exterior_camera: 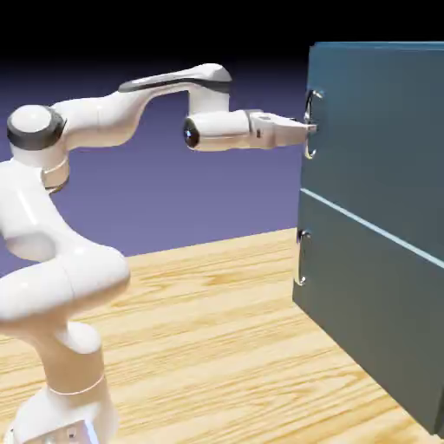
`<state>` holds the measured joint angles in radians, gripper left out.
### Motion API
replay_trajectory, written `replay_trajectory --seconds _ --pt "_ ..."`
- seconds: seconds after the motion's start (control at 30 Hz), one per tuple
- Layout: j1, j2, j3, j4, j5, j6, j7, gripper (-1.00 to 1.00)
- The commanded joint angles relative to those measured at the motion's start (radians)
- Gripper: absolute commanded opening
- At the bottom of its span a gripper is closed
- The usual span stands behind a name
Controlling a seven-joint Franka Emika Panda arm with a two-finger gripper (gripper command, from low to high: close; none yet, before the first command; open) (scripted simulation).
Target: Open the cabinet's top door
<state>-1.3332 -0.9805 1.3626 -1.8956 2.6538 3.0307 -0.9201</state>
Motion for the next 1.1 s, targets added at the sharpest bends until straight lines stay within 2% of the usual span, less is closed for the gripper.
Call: replay_trajectory --seconds 0.0,0.53,0.8,1.07 --pt "0.0 0.0 0.0 0.0 0.0 0.0 0.0 -1.0" --pt "0.577 -0.037 -0.428 -0.552 -0.163 -0.353 -0.047 -1.0" --pt "0.837 -0.152 -0.714 -0.808 -0.397 -0.537 0.003 -1.0" --pt "0.966 -0.301 -1.004 -0.983 -0.701 -0.719 0.077 -1.0"
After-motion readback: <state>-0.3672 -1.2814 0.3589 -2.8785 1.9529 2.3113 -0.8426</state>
